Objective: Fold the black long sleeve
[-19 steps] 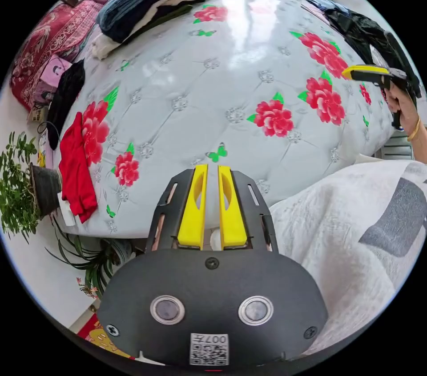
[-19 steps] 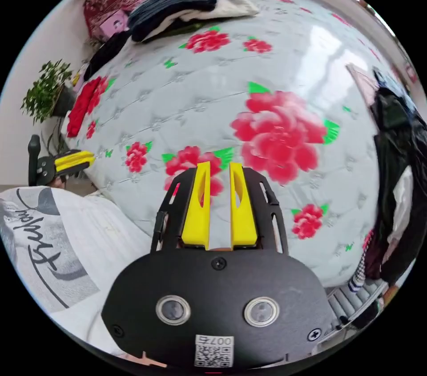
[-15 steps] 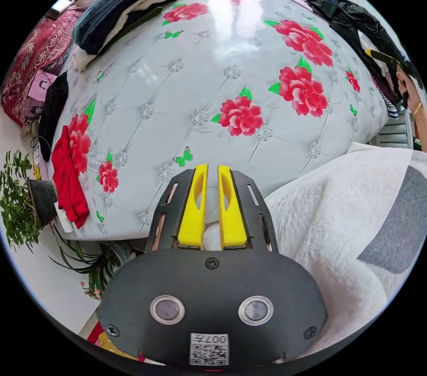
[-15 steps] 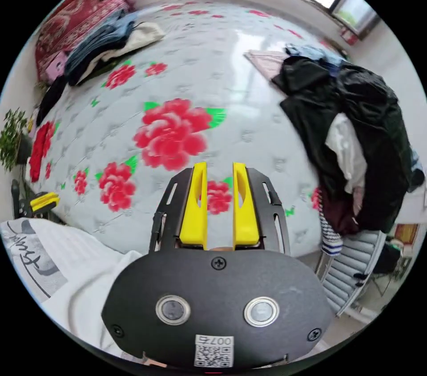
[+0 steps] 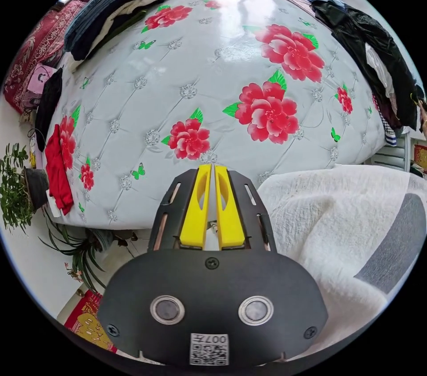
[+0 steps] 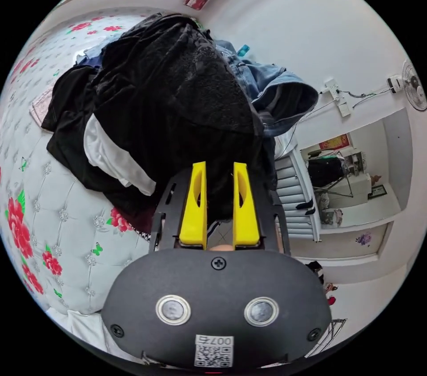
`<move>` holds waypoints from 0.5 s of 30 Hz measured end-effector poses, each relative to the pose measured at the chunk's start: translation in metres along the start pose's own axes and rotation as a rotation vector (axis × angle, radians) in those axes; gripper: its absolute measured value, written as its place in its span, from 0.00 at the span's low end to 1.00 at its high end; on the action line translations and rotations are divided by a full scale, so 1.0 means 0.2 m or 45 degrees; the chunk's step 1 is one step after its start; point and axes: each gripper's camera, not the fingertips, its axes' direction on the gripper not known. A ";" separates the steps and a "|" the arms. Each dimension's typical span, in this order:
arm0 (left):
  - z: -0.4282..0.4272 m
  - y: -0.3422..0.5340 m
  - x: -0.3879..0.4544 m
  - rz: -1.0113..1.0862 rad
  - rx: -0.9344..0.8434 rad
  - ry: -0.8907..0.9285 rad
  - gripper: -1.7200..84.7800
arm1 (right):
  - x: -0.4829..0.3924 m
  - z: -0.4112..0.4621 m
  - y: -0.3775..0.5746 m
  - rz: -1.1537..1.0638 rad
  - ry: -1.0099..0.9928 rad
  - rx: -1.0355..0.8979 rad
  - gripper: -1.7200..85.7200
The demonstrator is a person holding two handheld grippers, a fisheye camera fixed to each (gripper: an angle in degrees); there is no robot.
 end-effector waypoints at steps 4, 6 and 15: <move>0.01 0.08 0.00 -0.067 -0.001 -0.018 0.01 | 0.05 -0.13 -0.06 -0.065 -0.418 0.057 0.03; 0.01 0.13 0.00 -0.089 0.004 -0.004 0.01 | 0.01 -0.26 -0.04 -0.149 -0.624 0.152 0.02; -0.09 0.29 0.10 0.018 0.169 0.035 0.03 | -1.00 -1.32 0.58 -1.133 -1.006 0.470 0.02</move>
